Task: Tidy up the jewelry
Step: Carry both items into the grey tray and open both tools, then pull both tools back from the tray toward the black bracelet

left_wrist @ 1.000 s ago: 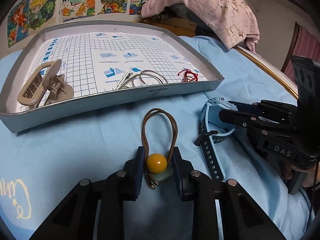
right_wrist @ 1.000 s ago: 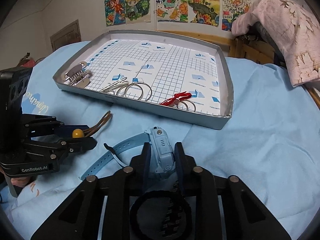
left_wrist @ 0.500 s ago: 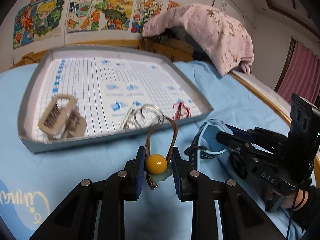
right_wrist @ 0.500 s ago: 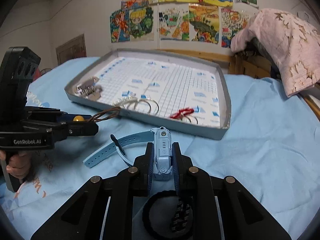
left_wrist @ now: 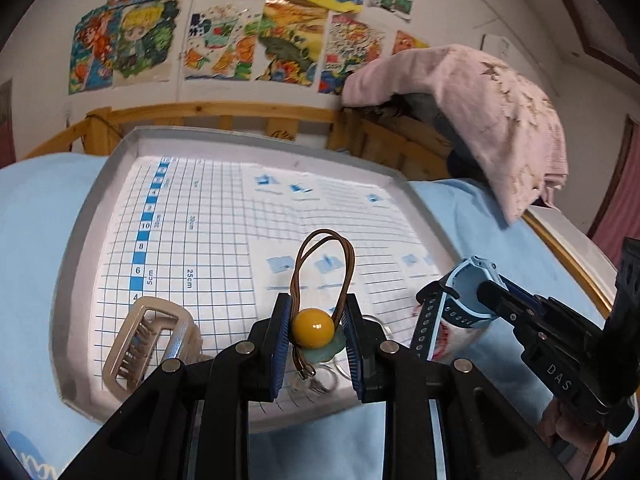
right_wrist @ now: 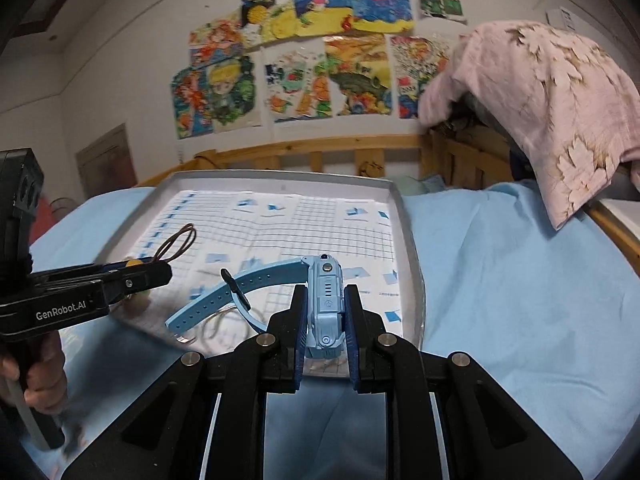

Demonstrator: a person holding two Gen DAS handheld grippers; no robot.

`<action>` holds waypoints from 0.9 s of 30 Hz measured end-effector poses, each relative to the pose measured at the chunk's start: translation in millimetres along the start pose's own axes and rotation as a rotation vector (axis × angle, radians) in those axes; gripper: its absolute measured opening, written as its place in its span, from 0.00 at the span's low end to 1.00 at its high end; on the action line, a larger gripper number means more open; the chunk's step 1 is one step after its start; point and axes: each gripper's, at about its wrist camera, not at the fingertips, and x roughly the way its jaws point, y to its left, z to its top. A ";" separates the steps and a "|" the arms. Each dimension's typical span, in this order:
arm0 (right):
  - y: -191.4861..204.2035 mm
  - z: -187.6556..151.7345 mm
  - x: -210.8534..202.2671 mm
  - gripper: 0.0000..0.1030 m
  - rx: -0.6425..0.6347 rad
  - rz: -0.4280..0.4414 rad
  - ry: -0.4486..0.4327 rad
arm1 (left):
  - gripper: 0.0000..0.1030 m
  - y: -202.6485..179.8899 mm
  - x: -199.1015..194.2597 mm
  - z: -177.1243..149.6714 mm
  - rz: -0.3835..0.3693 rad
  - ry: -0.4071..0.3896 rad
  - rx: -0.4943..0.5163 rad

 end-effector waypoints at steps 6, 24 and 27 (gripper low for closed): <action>5.5 -6.2 26.9 0.15 -0.001 -0.025 0.060 | 0.24 -13.8 7.6 -7.9 0.074 0.016 0.100; -14.3 -3.1 -38.8 0.52 0.059 -0.078 -0.051 | 0.73 -14.6 -42.1 -16.6 0.053 -0.111 0.008; -14.7 -7.3 -66.9 0.61 0.071 -0.052 -0.102 | 0.86 -18.5 -72.2 -22.6 0.035 -0.182 -0.004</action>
